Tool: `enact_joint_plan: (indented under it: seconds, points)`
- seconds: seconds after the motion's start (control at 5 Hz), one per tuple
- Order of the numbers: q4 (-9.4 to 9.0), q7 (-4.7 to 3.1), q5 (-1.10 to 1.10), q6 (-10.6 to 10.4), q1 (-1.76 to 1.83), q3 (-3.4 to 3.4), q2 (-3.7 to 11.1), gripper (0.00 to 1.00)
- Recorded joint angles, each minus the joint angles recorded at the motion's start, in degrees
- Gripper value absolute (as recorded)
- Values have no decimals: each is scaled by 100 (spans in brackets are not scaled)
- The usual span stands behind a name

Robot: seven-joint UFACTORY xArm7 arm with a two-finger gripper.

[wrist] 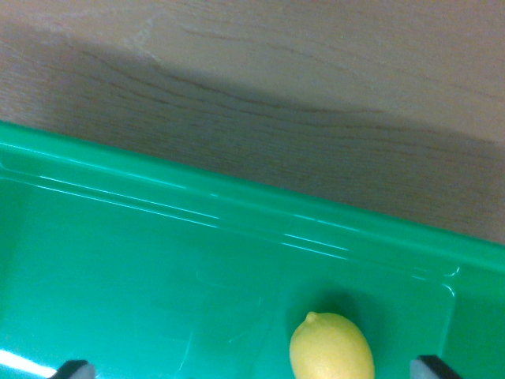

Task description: Pick fruit

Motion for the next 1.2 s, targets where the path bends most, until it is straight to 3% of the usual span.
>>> enact_joint_plan:
  seconds: [0.2, 0.4, 0.6, 0.8, 1.0, 1.2]
  points:
    - [0, 0, 0, 0, 0, 0, 0, 0]
    - [-150, -186, -10, -272, -44, -42, 135, 0]
    - [-150, -186, -10, -272, -44, -42, 135, 0]
    - [-299, -372, -20, -543, -88, -84, 269, 0]
    - [-299, -372, -20, -543, -88, -84, 269, 0]
    - [-446, -554, -30, -809, -131, -125, 401, 0]
